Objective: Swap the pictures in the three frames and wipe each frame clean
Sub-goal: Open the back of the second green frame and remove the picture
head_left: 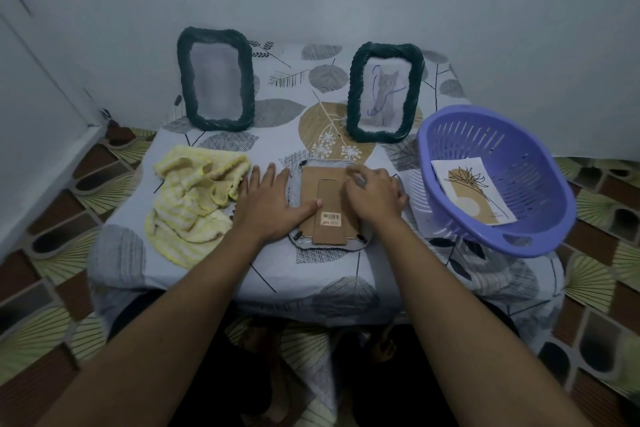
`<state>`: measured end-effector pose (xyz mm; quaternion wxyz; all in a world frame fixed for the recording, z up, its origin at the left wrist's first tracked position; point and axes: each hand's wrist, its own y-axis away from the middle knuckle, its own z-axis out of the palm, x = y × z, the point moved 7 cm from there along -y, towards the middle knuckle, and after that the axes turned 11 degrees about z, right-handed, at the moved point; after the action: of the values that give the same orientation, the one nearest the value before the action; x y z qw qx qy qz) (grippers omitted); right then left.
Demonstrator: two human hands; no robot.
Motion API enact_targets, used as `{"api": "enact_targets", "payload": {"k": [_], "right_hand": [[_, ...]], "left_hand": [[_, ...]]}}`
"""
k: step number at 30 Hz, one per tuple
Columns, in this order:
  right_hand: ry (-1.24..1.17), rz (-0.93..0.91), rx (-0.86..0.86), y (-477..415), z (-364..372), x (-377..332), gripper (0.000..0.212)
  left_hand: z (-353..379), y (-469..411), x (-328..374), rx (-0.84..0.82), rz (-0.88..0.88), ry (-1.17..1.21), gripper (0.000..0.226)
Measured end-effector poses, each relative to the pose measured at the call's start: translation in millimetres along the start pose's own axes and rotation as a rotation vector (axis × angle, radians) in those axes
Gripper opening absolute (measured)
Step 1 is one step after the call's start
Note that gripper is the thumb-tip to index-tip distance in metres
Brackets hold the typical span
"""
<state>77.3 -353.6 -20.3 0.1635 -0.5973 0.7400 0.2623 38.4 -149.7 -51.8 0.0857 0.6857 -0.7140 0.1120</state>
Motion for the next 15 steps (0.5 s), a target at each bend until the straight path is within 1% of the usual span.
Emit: {"api": "enact_targets", "payload": {"k": [3,7,11,15], "right_hand": [[-0.025,0.093,0.035,-11.6,-4.4,-2.4,0.043],[-0.036,0.189,0.051,-23.2,-5.0,0.5,0.037],[-0.067,0.245,0.088,-24.6,-7.0,2.2,0.035],[-0.132,0.268,0.120,-26.1,-9.6,3.0,0.022]], "left_hand": [[-0.9,1.0,0.3,0.003,0.003,-0.010,0.115],[-0.9,1.2,0.2,0.007,0.004,-0.015,0.114],[-0.4,1.0,-0.5,0.011,0.000,-0.001,0.114],[-0.7,1.0,-0.7,0.022,0.000,0.001,0.113]]}}
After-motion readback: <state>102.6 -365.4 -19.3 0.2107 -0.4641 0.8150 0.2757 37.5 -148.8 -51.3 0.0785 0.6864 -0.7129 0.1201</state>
